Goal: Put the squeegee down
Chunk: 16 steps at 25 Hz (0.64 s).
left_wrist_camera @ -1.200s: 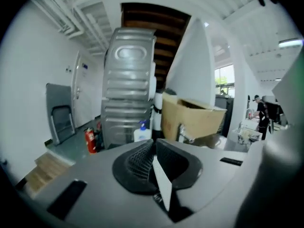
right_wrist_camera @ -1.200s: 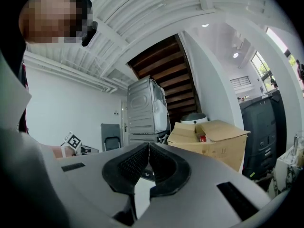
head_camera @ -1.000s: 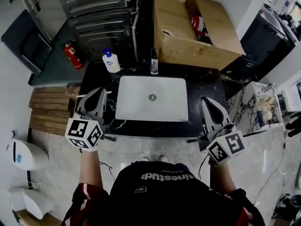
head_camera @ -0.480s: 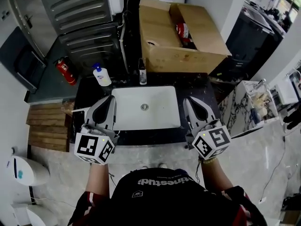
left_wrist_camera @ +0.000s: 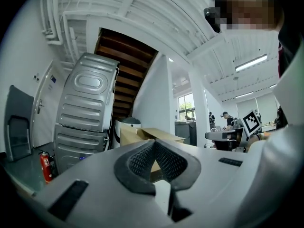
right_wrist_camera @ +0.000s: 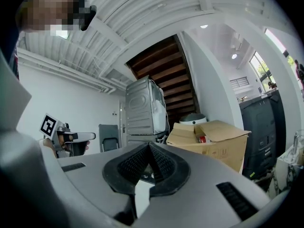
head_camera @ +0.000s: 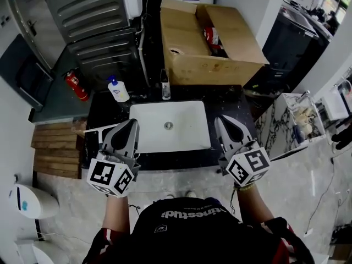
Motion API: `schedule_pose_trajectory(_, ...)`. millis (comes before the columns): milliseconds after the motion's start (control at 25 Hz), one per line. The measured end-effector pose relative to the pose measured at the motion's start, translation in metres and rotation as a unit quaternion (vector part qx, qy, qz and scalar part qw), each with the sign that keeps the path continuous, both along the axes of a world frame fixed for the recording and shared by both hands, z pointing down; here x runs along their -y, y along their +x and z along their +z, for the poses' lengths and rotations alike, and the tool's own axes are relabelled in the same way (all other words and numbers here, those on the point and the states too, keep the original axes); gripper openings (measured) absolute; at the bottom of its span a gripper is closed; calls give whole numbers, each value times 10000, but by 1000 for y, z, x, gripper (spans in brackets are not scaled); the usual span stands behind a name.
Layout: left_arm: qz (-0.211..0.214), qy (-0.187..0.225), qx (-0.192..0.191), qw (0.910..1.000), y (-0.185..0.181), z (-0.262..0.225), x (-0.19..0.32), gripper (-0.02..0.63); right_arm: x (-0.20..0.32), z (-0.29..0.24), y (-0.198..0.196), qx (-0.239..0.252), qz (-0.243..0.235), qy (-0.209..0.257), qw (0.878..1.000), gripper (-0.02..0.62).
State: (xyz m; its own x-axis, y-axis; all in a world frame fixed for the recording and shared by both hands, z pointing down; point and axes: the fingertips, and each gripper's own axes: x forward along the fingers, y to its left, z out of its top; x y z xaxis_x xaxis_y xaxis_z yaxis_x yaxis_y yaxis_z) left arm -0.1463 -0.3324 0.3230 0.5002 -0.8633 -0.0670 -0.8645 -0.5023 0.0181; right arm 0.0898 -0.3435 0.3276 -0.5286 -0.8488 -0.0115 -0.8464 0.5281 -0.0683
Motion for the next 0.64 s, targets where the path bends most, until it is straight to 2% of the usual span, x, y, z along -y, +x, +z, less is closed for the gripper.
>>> schedule_pose_trajectory(280,-119,-9,-30,9999,-2,-1,-3,13,-2,6,0,-1,16,-46,10000,37)
schedule_pose_trajectory(640,-61,-36,39,10000,1,0,-4,12,-5,3,1,21,-8,-1,10000,38)
